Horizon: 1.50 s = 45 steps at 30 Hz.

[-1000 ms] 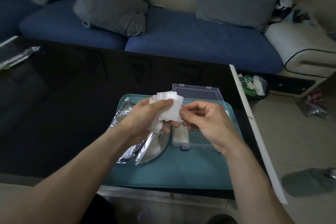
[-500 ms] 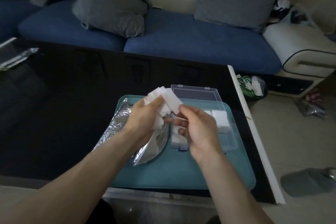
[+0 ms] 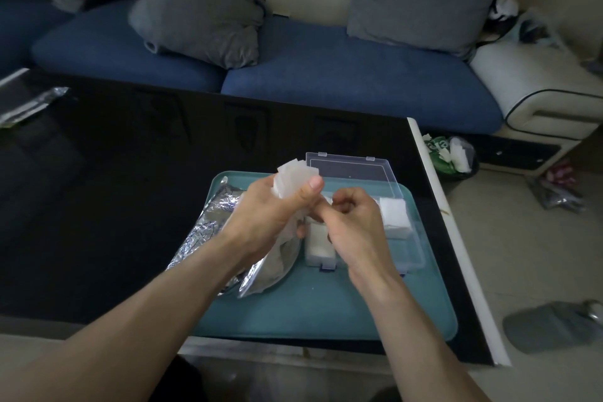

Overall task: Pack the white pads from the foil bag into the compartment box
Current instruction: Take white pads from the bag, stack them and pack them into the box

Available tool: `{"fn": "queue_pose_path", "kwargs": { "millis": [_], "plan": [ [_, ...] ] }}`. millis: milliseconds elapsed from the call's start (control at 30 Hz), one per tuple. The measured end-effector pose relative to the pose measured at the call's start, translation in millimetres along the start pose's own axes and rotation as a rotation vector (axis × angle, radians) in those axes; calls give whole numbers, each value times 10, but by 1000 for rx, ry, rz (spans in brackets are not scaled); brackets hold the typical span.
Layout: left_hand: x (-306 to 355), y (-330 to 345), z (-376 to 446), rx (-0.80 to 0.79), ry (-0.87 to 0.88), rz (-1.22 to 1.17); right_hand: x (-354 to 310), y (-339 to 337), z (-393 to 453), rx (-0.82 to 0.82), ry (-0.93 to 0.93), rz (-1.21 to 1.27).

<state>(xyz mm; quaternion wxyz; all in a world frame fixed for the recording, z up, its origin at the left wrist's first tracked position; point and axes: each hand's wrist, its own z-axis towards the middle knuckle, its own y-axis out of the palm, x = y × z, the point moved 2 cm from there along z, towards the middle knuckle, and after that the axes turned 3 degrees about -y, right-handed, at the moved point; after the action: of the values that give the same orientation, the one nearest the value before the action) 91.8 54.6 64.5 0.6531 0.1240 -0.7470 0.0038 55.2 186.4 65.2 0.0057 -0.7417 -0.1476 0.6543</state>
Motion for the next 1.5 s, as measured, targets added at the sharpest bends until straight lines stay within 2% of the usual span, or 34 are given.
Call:
{"fn": "queue_pose_path", "kwargs": {
  "millis": [100,167,233,300,367,500,567,667,767,867,1067,1200,1300,1400,1500],
  "plan": [
    [-8,14,10,-53,-96,-64,-29,-24,17,-204,-2,155],
    [15,29,-24,-209,-237,-132,-83,-75,21,-401,-52,202],
    [26,40,-75,-389,-339,-178,-136,-124,-1,-512,-96,179],
    [24,50,-91,-470,-365,-240,-162,-148,-10,-484,-123,143],
    [21,63,-75,-478,-345,-284,-155,-173,8,-381,-112,159],
    [4,26,3,-312,-383,-379,-90,-302,128,-107,-5,349],
    [-9,-1,23,-225,-416,-406,-71,-364,172,-62,35,442],
    [-1,32,2,-227,-451,-440,-113,-422,155,-178,7,466],
    [13,94,-34,-348,-459,-430,-150,-377,82,-307,-50,247],
    [16,135,-46,-389,-433,-375,-121,-317,57,-281,-82,132],
    [-29,83,3,-234,-344,-301,-144,-456,113,-296,-51,170],
    [-9,73,5,-130,-237,-246,-111,-532,168,-200,-61,22],
    [-23,73,11,-105,-239,-209,-105,-554,187,-202,-45,75],
    [-38,81,22,-165,-329,-274,-147,-544,155,-355,-4,245],
    [-45,132,-5,-322,-431,-399,-163,-465,105,-444,-7,152]
  ]
}}
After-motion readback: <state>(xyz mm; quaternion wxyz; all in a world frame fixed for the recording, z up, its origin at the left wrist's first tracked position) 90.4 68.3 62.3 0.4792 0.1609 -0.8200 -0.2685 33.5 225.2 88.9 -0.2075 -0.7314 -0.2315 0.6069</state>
